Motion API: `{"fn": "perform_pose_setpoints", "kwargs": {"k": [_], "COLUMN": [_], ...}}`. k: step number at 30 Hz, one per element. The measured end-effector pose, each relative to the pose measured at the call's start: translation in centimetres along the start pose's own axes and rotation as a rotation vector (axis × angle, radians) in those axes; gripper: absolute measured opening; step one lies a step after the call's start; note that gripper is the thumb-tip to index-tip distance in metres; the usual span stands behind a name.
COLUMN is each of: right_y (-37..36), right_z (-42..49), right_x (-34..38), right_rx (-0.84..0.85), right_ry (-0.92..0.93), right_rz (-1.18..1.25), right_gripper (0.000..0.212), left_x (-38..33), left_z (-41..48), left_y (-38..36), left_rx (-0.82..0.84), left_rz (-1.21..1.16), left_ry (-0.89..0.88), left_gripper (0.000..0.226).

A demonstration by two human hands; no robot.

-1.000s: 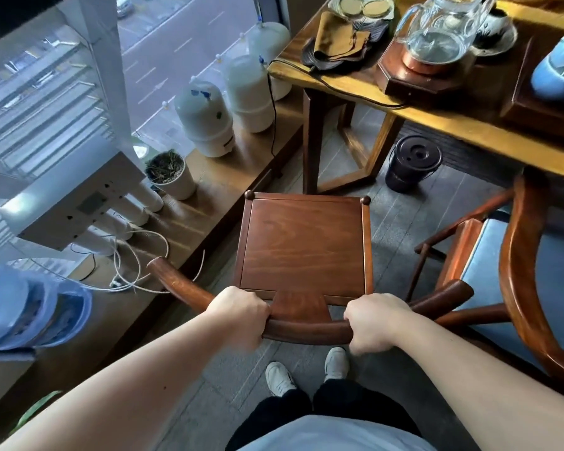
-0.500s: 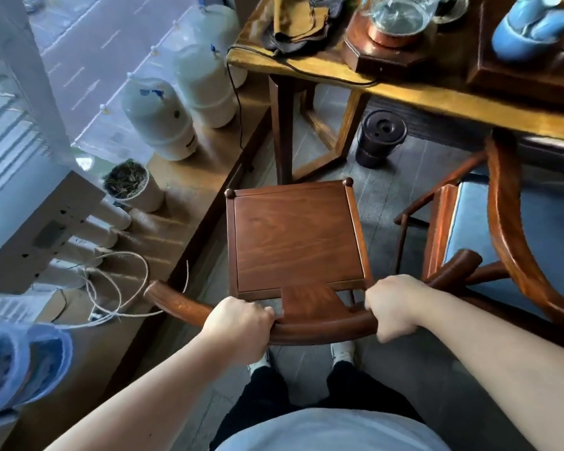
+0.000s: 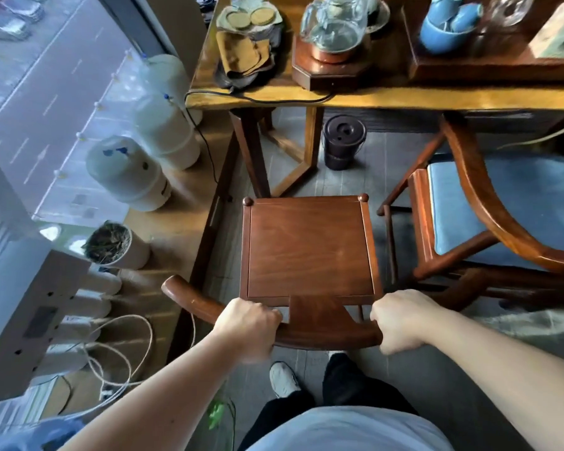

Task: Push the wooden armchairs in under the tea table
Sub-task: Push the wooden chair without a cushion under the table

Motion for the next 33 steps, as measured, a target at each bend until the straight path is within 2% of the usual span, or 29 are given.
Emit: {"fn": "perform_pose_setpoints", "kwargs": {"k": [14,26,33], "right_y": [2.8,6.2,7.3], "right_z": [1.2,3.8,4.6], "right_x": [-4.8,-9.3,-11.3], "right_rx": [-0.174,-0.148,-0.143], "right_ry": [-0.030,-0.057,-0.082], "right_rz": [0.090,0.117,0.139], "right_gripper": [0.016,0.018,0.022], "left_x": [2.7,5.0,5.6], "left_z": [6.9,12.1,14.3], "left_y": [3.7,7.5,8.6], "left_rx": [0.017,0.003,-0.025], "left_rz": [0.077,0.109,0.110], "left_ry": [-0.026,-0.001,-0.009], "left_gripper": [0.019,0.009,0.022]}}
Point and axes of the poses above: each hand's wrist, its own z-axis towards the middle knuckle, its own y-axis out of the back of the hand, x = y × z, the point moved 7 cm from there along z, towards the middle knuckle, and after that the axes turned 6 degrees about -y, right-handed, at the moved point
